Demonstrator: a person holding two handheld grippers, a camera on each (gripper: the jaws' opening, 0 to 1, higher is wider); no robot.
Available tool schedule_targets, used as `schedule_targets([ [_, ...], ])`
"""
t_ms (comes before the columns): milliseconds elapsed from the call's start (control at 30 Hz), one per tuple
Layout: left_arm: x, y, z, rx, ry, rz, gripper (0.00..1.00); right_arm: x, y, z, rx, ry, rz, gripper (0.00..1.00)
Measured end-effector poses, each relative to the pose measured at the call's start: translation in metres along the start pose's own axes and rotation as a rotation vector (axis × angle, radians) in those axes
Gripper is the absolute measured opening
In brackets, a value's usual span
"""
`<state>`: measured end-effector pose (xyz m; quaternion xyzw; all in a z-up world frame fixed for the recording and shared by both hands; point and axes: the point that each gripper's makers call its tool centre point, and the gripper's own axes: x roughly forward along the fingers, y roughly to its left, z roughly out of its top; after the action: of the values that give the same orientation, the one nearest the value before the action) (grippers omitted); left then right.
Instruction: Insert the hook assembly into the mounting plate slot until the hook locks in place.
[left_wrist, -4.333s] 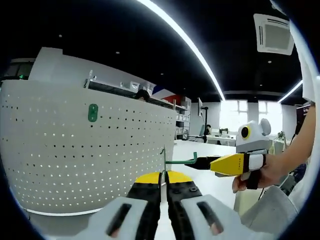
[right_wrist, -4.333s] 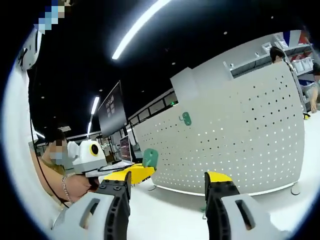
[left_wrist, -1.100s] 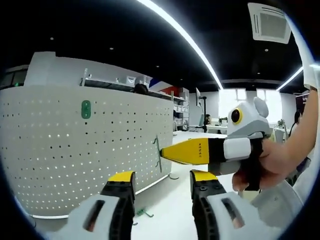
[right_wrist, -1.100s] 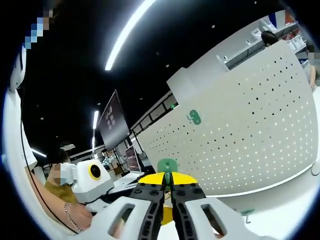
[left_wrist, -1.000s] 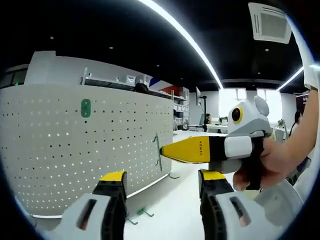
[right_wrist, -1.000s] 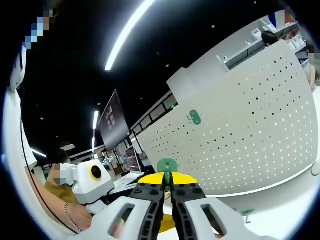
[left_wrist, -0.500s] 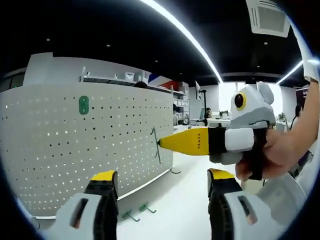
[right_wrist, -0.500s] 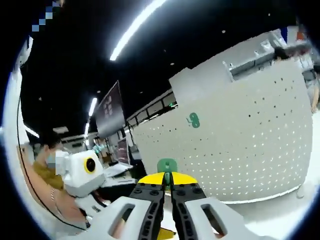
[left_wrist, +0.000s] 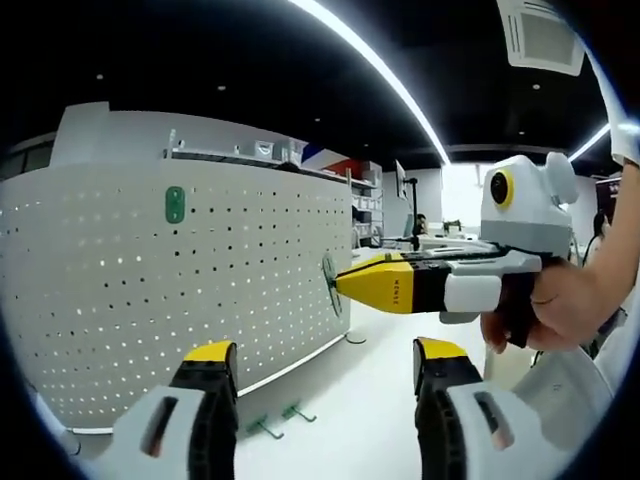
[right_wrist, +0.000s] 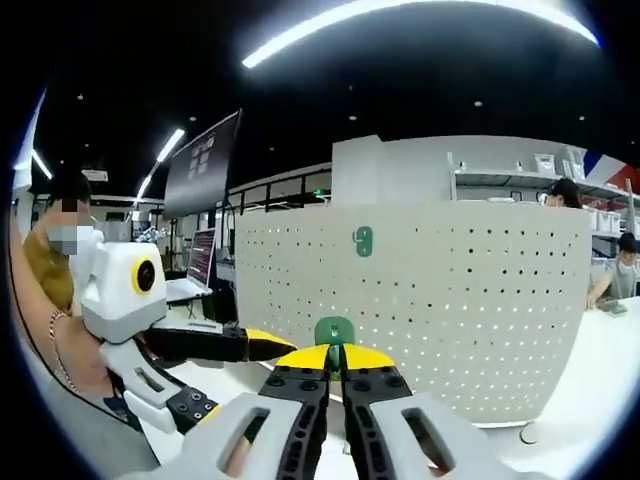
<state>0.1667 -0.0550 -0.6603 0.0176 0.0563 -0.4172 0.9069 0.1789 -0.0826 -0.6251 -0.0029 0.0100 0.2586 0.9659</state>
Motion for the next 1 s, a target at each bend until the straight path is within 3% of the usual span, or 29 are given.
schedule_targets([
  [467,-0.019,0.023,-0.012,-0.006,0.038,0.030,0.71,0.013,-0.023,0.017,0.050,-0.035,-0.022,0.01],
  [1000,-0.040,0.032,-0.033,-0.021,0.094,0.039,0.71,0.032,-0.046,0.040,0.055,-0.076,-0.044,0.01],
])
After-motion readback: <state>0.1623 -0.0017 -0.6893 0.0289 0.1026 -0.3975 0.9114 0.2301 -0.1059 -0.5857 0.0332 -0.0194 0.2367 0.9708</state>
